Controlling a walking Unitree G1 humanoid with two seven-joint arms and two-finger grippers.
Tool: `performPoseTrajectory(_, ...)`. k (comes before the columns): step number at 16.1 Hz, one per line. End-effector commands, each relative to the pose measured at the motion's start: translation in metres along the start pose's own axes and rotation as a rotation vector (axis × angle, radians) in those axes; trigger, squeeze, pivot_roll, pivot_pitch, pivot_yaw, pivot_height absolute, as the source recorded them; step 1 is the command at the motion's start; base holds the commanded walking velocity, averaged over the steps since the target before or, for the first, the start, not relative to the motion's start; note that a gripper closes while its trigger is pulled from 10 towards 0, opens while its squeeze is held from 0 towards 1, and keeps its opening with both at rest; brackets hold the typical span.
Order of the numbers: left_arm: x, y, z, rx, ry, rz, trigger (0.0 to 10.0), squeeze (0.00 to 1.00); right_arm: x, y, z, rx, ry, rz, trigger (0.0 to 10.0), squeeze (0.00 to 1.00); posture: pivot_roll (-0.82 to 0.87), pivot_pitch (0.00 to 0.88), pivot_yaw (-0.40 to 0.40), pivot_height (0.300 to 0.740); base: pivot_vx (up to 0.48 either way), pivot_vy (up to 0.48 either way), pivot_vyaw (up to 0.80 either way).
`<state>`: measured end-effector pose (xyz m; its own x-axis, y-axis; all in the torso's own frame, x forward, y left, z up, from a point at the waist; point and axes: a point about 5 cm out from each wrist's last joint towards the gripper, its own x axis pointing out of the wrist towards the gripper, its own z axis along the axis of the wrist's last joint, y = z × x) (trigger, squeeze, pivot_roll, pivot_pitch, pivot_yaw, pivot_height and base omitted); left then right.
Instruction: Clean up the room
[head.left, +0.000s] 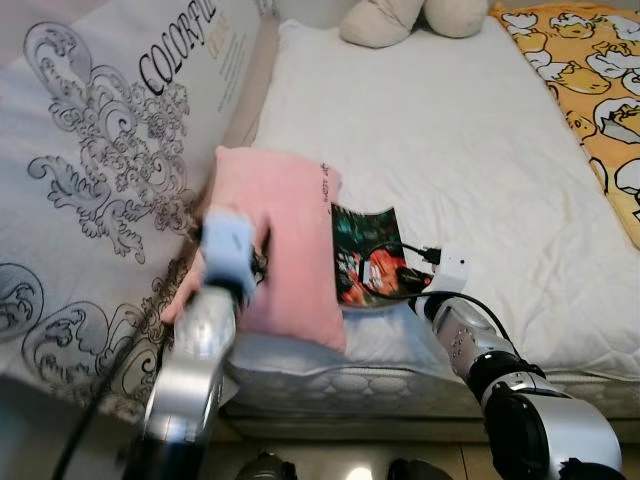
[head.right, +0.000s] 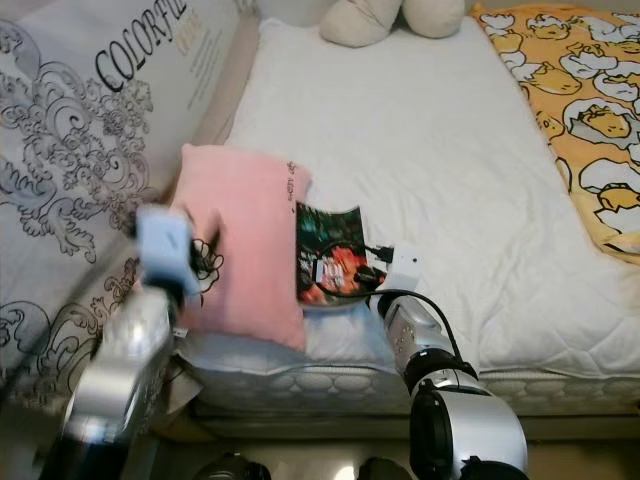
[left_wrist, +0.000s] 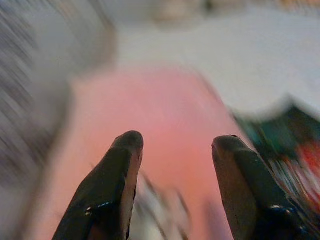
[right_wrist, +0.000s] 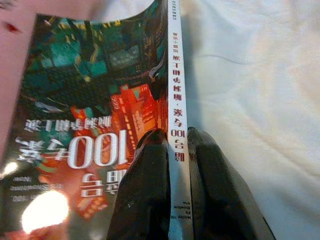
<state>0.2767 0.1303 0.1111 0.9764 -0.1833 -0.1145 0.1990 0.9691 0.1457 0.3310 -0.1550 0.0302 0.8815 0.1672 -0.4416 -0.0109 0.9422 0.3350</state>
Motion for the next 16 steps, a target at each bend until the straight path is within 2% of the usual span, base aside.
performPoseTrajectory(1,-0.004,0.0,-0.001,0.0,0.031,-0.039,10.0,0.0,0.001,0.001,0.002,-0.022,-0.003,-0.012,0.0,0.0,0.09,0.051,0.099,0.735,0.0,0.0,0.0)
performPoseTrajectory(2,-0.011,-0.005,-0.003,-0.027,0.059,-0.111,10.0,0.0,0.0,-0.004,0.001,-0.023,0.002,-0.033,0.0,0.0,0.1,0.042,0.095,0.735,0.0,0.0,0.0)
performPoseTrajectory(5,-0.011,-0.011,0.005,-0.045,0.046,-0.22,10.0,0.0,-0.002,-0.007,-0.004,-0.047,0.029,-0.06,0.0,0.0,0.11,0.031,0.083,0.735,0.0,0.0,0.0)
performPoseTrajectory(8,-0.008,-0.011,0.02,-0.063,0.004,-0.237,10.0,0.0,0.0,-0.002,-0.007,-0.073,0.047,-0.064,0.0,0.0,0.11,0.023,0.08,0.735,0.0,0.0,0.0)
performPoseTrajectory(10,-0.008,-0.011,0.021,-0.067,0.004,-0.244,10.0,0.0,0.001,0.003,-0.005,-0.082,0.041,-0.064,0.0,0.0,0.11,0.021,0.08,0.735,0.0,0.0,0.0)
performPoseTrajectory(11,-0.008,-0.011,0.021,-0.067,0.008,-0.247,10.0,0.0,0.002,0.005,-0.006,-0.092,0.046,-0.088,2.9,0.0,0.11,0.022,0.078,0.735,0.0,0.0,0.0)
performPoseTrajectory(12,-0.007,-0.011,0.022,-0.061,0.003,-0.243,10.0,0.0,0.002,0.006,-0.006,-0.066,0.029,-0.106,10.0,1.0,0.11,0.023,0.074,0.735,0.0,0.0,0.0)
performPoseTrajectory(16,-0.004,-0.012,0.026,-0.07,-0.014,-0.25,10.0,0.0,0.003,0.011,-0.004,-0.032,-0.004,-0.12,10.0,1.0,0.1,0.023,0.073,0.735,0.0,0.0,0.0)
